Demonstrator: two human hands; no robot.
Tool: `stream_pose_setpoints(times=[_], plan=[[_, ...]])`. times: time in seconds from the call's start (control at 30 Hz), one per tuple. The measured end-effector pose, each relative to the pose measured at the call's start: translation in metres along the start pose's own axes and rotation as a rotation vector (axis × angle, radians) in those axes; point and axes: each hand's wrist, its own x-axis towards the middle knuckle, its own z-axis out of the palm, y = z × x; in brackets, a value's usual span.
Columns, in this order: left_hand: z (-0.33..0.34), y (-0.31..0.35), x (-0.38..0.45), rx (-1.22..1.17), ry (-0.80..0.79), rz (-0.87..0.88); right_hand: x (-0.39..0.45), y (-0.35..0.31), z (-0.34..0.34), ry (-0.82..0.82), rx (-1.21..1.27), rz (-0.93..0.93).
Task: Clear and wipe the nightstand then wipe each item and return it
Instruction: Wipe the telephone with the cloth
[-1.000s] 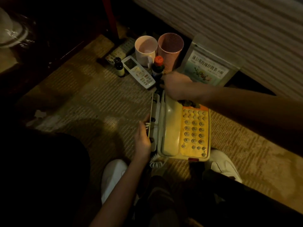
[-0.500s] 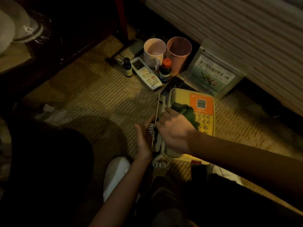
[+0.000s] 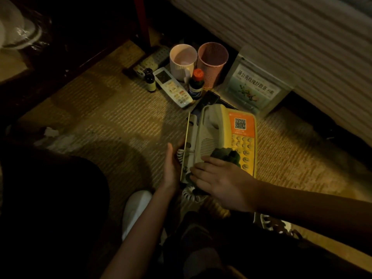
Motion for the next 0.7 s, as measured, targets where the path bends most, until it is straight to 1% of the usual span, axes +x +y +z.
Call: stream_pose_setpoints(times=[0.07, 0.13, 0.2, 0.27, 0.3, 0.37, 0.43, 0.47, 0.5, 0.53, 0.57, 0.6, 0.63, 0.67, 0.7], plan=[[0.0, 0.003, -0.002, 0.014, -0.012, -0.072, -0.005, 0.004, 0.001, -0.01, -0.025, -0.052], [0.001, 0.002, -0.003, -0.001, 0.005, -0.113, -0.01, 0.005, 0.004, -0.014, -0.003, -0.143], [0.002, 0.001, -0.002, 0.005, 0.045, -0.108, -0.012, 0.006, 0.001, -0.047, 0.071, -0.237], [0.001, 0.0, 0.001, 0.011, 0.061, -0.085, -0.013, 0.013, -0.007, -0.078, 0.213, -0.236], [0.001, 0.001, 0.001, 0.0, 0.065, -0.081, -0.011, 0.021, -0.014, -0.04, 0.278, -0.184], [0.002, 0.001, 0.003, 0.001, 0.095, -0.062, -0.004, 0.043, -0.031, 0.126, 0.477, 0.007], [0.002, -0.001, 0.003, -0.009, 0.109, -0.051, 0.009, 0.067, -0.053, 0.329, 0.68, 0.273], [0.003, 0.0, 0.003, -0.03, 0.109, -0.055, 0.018, 0.079, -0.064, 0.401, 0.736, 0.431], [0.002, 0.0, 0.003, -0.051, 0.119, -0.063, 0.026, 0.09, -0.072, 0.433, 0.763, 0.583], [0.001, 0.0, 0.003, -0.072, 0.116, -0.071, 0.034, 0.099, -0.079, 0.445, 0.758, 0.683], [-0.001, 0.001, 0.003, -0.086, 0.12, -0.076, 0.04, 0.104, -0.086, 0.447, 0.704, 0.696], [0.0, 0.001, 0.003, -0.093, 0.12, -0.081, 0.046, 0.105, -0.091, 0.421, 0.612, 0.635], [-0.001, 0.001, 0.004, -0.087, 0.13, -0.083, 0.051, 0.103, -0.094, 0.335, 0.495, 0.553], [0.0, 0.002, 0.004, -0.077, 0.124, -0.084, 0.054, 0.099, -0.094, 0.211, 0.349, 0.492], [0.0, 0.001, 0.004, -0.077, 0.117, -0.085, 0.055, 0.095, -0.092, 0.069, 0.191, 0.497]])
